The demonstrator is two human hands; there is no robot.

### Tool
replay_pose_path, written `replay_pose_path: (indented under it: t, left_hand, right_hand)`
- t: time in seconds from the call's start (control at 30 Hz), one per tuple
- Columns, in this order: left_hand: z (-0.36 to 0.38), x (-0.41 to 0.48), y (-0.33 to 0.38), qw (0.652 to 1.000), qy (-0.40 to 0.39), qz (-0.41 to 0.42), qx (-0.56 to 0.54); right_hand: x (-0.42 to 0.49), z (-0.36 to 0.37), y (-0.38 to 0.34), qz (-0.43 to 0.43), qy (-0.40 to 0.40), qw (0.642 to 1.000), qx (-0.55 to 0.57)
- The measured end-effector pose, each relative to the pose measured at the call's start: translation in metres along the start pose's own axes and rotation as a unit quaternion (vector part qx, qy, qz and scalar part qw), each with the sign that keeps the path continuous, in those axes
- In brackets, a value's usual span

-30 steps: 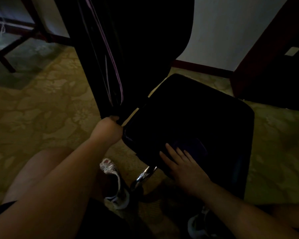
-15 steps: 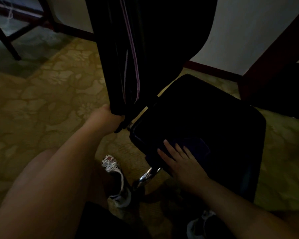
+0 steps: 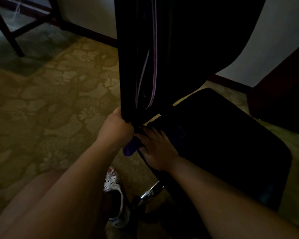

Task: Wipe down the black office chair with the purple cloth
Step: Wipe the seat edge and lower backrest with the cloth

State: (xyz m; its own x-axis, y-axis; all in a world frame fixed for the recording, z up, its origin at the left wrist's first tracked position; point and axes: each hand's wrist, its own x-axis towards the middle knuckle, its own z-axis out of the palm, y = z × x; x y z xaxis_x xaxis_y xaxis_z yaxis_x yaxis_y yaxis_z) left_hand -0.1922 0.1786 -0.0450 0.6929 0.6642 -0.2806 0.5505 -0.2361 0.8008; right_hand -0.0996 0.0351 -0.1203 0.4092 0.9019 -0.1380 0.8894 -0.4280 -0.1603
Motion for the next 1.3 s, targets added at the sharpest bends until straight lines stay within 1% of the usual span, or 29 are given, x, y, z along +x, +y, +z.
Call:
replay_pose_path:
  t: [0.07, 0.13, 0.2, 0.23, 0.3, 0.37, 0.43, 0.53, 0.63, 0.67, 0.7, 0.73, 0.77, 0.83, 0.97, 1.03, 1.07, 1.13, 1.2, 1.3]
  left_hand:
    - [0.002, 0.007, 0.003, 0.999, 0.000, -0.005, -0.033]
    - [0.004, 0.010, 0.005, 0.998, -0.006, -0.010, -0.063]
    - [0.006, 0.013, 0.006, 0.996, -0.012, -0.021, -0.082]
    - [0.007, 0.014, 0.007, 0.996, -0.015, -0.027, -0.088]
    - [0.009, 0.019, 0.008, 0.994, -0.017, -0.038, -0.098]
    - [0.013, 0.023, 0.009, 0.993, -0.020, -0.044, -0.103]
    - [0.016, 0.025, 0.011, 0.993, -0.019, -0.050, -0.103]
    - [0.018, 0.028, 0.011, 0.993, -0.007, -0.059, -0.105]
    - [0.021, 0.029, 0.009, 0.993, 0.003, -0.061, -0.105]
    - [0.022, 0.030, 0.009, 0.993, 0.010, -0.060, -0.102]
    - [0.024, 0.031, 0.007, 0.993, 0.017, -0.059, -0.098]
    - [0.025, 0.033, 0.005, 0.994, 0.026, -0.053, -0.094]
    - [0.027, 0.037, 0.001, 0.994, 0.033, -0.046, -0.091]
    - [0.029, 0.043, -0.005, 0.995, 0.034, -0.035, -0.091]
    - [0.025, 0.043, -0.010, 0.995, 0.002, -0.030, -0.097]
    - [0.026, 0.043, -0.010, 0.994, 0.002, -0.033, -0.100]
    - [0.025, 0.044, -0.010, 0.994, 0.001, -0.033, -0.100]
    - [0.026, 0.047, -0.010, 0.995, -0.007, -0.036, -0.098]
    - [0.026, 0.048, -0.009, 0.995, -0.006, -0.040, -0.094]
    - [0.027, 0.049, -0.007, 0.995, 0.005, -0.044, -0.092]
  right_hand:
    - [0.016, -0.005, 0.015, 0.025, 0.013, 1.000, 0.013]
    - [0.029, -0.010, 0.036, 0.098, 0.042, 0.994, 0.036]
    - [0.037, -0.012, 0.051, 0.185, 0.072, 0.978, 0.061]
    - [0.039, -0.011, 0.052, 0.213, 0.076, 0.972, 0.059]
    - [0.041, -0.008, 0.041, 0.226, 0.072, 0.971, 0.027]
    - [0.041, -0.008, 0.021, 0.169, 0.066, 0.983, -0.004]
    - [0.038, -0.008, 0.004, 0.077, 0.052, 0.996, 0.004]
    - [0.029, -0.005, -0.006, -0.050, 0.000, 0.998, -0.023]
    - [0.030, -0.009, 0.012, -0.130, -0.021, 0.991, -0.011]
    - [0.033, -0.011, 0.021, -0.147, -0.018, 0.989, 0.011]
    - [0.036, -0.015, 0.030, -0.147, -0.014, 0.988, 0.035]
    - [0.039, -0.018, 0.039, -0.131, -0.017, 0.990, 0.055]
    - [0.041, -0.024, 0.046, -0.098, -0.028, 0.993, 0.064]
    - [0.047, -0.026, 0.071, -0.013, -0.042, 0.998, 0.052]
    - [0.055, -0.034, 0.141, 0.137, 0.018, 0.987, 0.079]
    - [0.058, -0.035, 0.183, 0.185, -0.015, 0.981, 0.056]
    - [0.059, -0.038, 0.193, 0.202, -0.031, 0.977, 0.052]
    - [0.066, -0.041, 0.185, 0.247, -0.007, 0.967, 0.066]
    - [0.077, -0.038, 0.152, 0.267, 0.027, 0.962, 0.048]
    - [0.081, -0.026, 0.098, 0.234, 0.002, 0.972, 0.017]
